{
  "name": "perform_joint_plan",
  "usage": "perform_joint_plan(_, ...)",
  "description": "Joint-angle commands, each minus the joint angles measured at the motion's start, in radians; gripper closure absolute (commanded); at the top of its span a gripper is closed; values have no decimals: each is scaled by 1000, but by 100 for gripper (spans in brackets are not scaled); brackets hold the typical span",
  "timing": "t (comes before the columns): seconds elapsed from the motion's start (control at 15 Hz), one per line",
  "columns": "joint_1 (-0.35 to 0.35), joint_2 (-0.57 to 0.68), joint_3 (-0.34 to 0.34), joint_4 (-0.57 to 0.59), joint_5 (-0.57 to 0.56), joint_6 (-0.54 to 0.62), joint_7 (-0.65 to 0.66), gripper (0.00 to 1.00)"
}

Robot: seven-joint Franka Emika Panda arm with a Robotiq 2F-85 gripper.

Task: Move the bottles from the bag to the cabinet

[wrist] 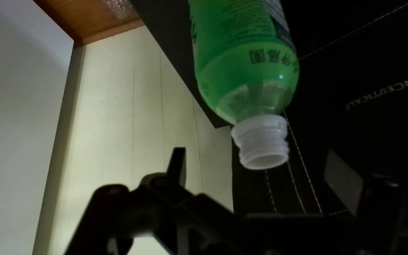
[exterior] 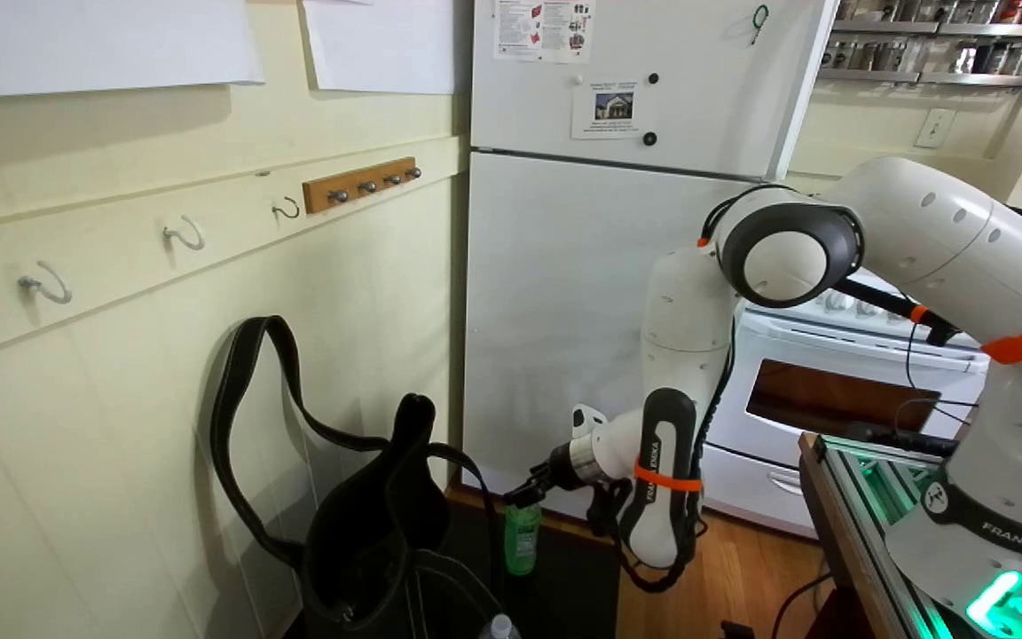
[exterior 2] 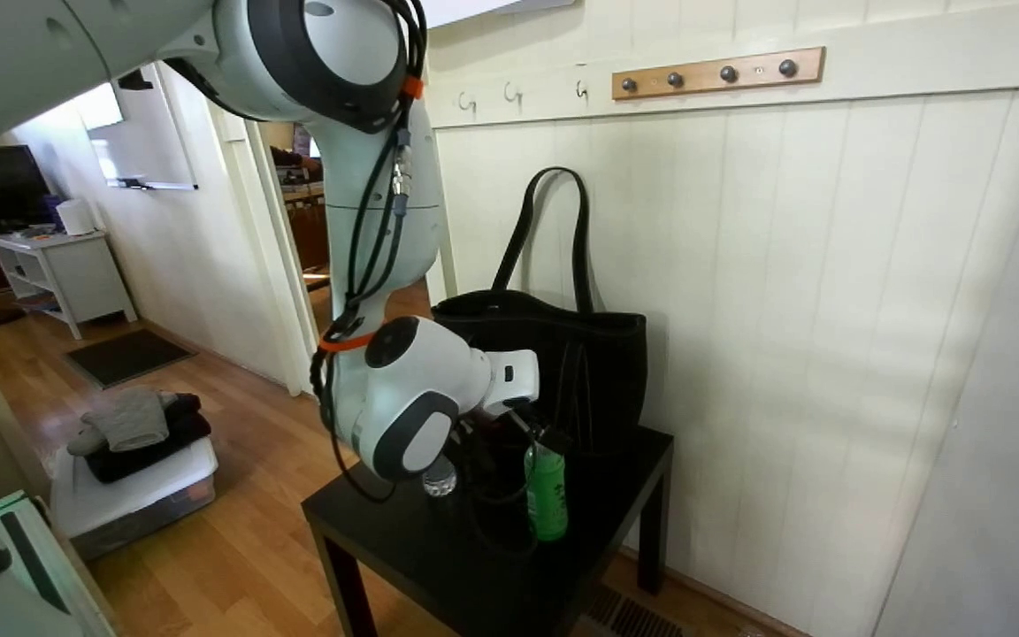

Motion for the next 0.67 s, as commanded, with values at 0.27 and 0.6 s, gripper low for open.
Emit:
perform_joint_plan(0.27, 45, -107, 8, -90, 51, 25, -12, 0)
perform_joint_plan(0.6, 27, -268, 32, -232, 17, -30, 8, 0)
